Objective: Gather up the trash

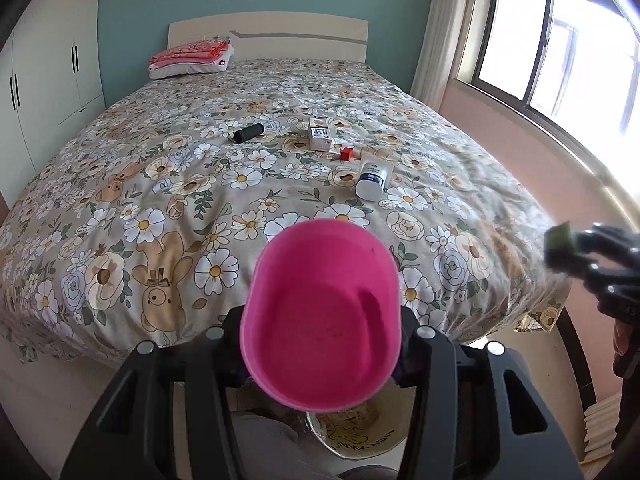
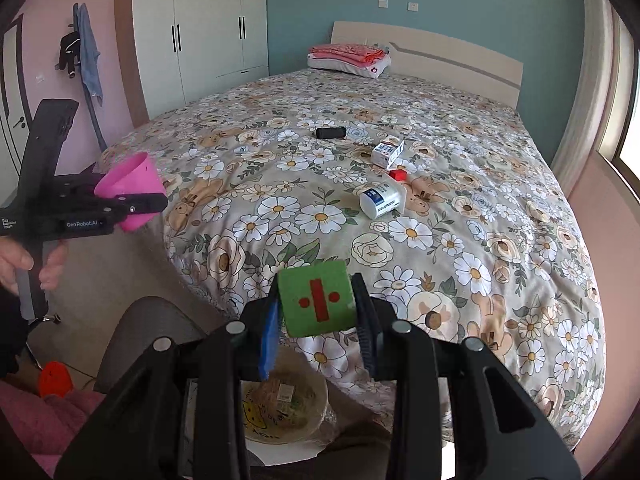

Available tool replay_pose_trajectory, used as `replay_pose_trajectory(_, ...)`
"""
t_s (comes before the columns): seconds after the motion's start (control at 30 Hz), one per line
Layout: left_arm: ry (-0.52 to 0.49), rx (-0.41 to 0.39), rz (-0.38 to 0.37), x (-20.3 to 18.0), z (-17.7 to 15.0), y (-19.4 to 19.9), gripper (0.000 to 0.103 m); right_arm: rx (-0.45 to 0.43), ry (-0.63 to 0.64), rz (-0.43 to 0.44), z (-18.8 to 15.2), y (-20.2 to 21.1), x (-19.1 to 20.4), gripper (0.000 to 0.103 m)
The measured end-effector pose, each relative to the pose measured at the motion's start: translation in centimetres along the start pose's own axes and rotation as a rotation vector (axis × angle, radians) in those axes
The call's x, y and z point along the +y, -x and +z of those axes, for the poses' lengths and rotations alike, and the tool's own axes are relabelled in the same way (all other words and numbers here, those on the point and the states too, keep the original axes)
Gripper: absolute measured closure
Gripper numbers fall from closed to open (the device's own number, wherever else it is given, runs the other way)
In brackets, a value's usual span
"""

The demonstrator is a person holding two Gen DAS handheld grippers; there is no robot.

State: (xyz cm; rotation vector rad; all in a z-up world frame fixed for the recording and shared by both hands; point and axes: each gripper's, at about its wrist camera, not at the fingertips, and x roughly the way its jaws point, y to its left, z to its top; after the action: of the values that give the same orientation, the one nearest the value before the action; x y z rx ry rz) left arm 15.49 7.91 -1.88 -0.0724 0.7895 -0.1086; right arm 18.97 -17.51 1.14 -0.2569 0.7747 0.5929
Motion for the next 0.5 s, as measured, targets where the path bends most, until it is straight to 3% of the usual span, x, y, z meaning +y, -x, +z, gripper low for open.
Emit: replay_pose_trajectory(0.5, -0.027, 0.261, -0.054, -0.9, -8.0, -9.7, 0.052, 0.219, -0.105, 0.095, -8.1, -9.7, 0.7, 0.069)
